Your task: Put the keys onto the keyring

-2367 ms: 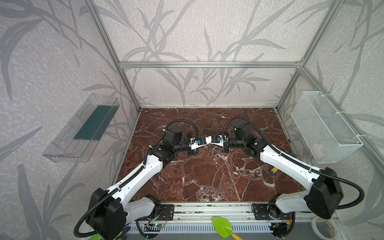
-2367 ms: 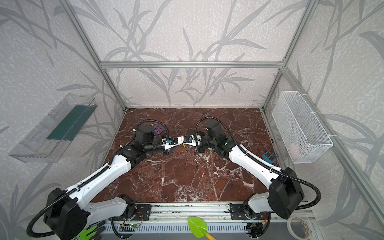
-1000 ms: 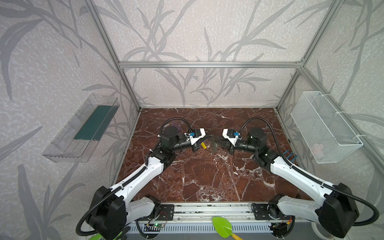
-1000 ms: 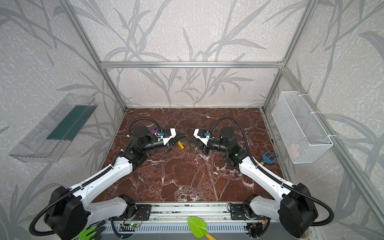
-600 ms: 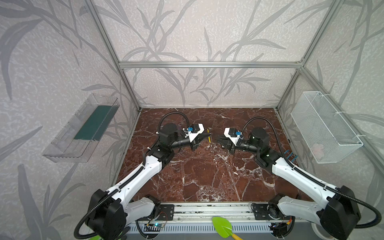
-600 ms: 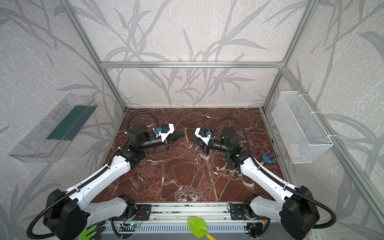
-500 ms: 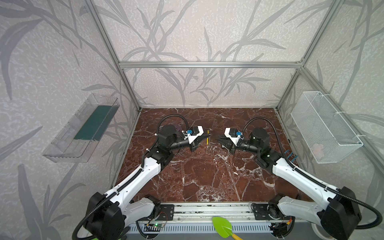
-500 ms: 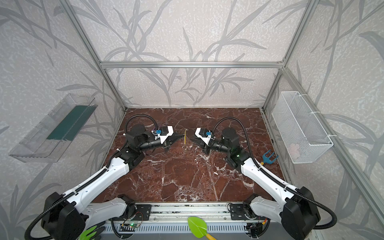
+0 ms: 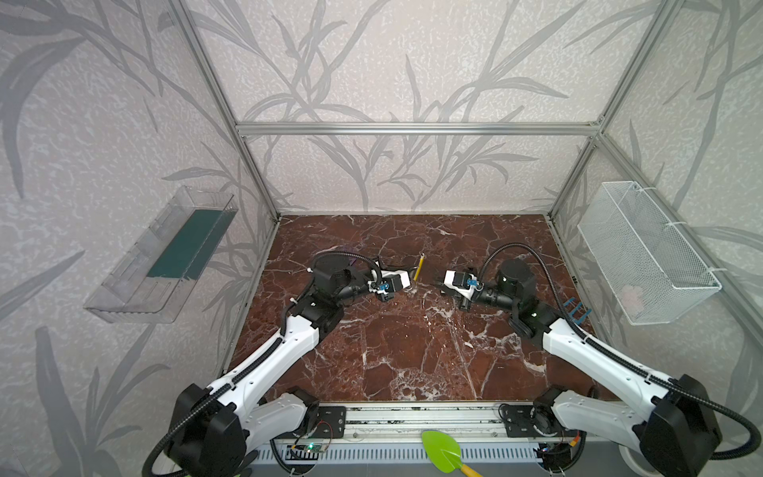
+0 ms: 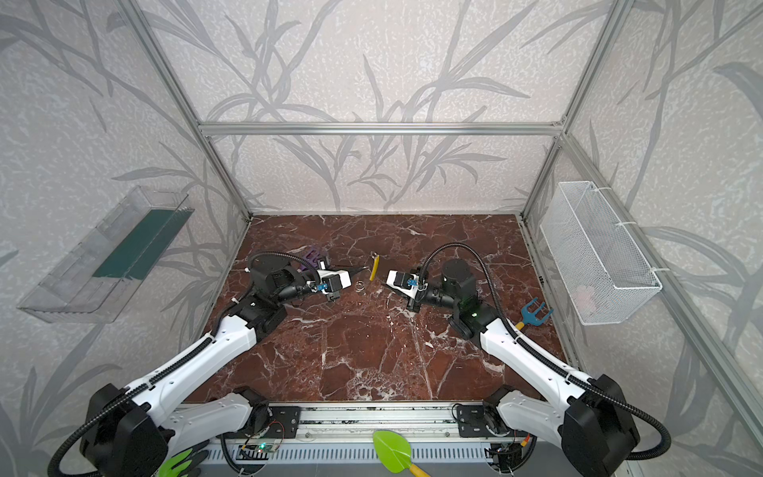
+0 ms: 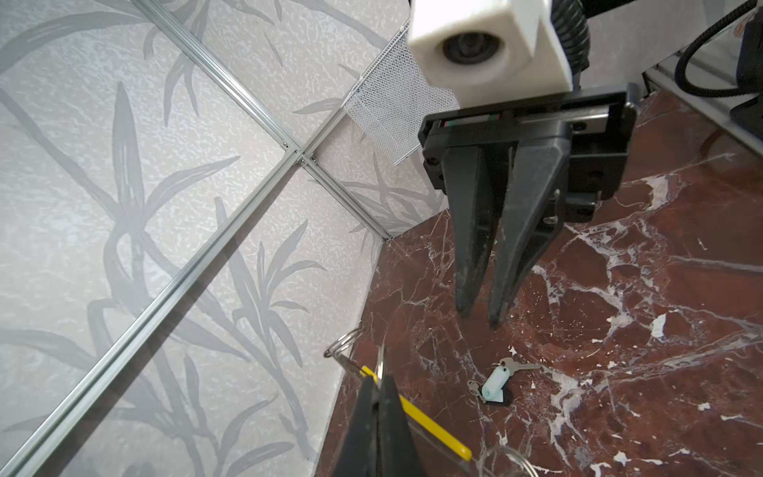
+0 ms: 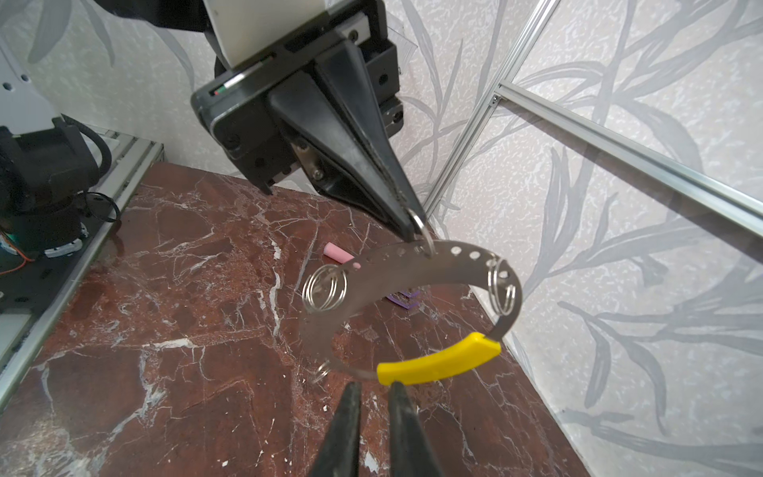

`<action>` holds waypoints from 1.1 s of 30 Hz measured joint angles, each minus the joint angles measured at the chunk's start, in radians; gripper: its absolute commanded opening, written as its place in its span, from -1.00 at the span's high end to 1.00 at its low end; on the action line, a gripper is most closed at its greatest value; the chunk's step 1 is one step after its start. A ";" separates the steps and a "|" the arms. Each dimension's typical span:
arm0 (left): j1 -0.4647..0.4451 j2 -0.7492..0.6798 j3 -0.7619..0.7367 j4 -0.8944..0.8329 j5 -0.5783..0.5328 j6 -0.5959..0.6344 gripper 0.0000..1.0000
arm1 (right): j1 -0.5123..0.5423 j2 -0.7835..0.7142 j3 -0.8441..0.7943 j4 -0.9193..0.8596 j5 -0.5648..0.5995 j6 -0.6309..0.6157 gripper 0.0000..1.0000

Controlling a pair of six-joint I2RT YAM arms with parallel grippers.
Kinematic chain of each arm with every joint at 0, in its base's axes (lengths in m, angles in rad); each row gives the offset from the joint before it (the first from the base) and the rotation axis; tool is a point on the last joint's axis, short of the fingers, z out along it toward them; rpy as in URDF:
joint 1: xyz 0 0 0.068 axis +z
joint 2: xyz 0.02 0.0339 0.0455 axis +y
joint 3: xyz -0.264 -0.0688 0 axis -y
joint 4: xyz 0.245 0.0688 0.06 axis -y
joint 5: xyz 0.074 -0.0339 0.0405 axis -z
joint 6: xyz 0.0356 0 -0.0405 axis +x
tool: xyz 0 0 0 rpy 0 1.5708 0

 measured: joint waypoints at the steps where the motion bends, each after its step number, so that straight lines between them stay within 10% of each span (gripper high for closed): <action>1: -0.001 -0.003 -0.004 0.001 -0.005 0.029 1.00 | 0.000 0.000 0.000 0.000 0.000 -0.006 0.66; 33: -0.043 -0.067 -0.020 -0.074 -0.068 0.466 1.00 | 0.002 0.072 0.071 0.143 -0.058 -0.068 0.57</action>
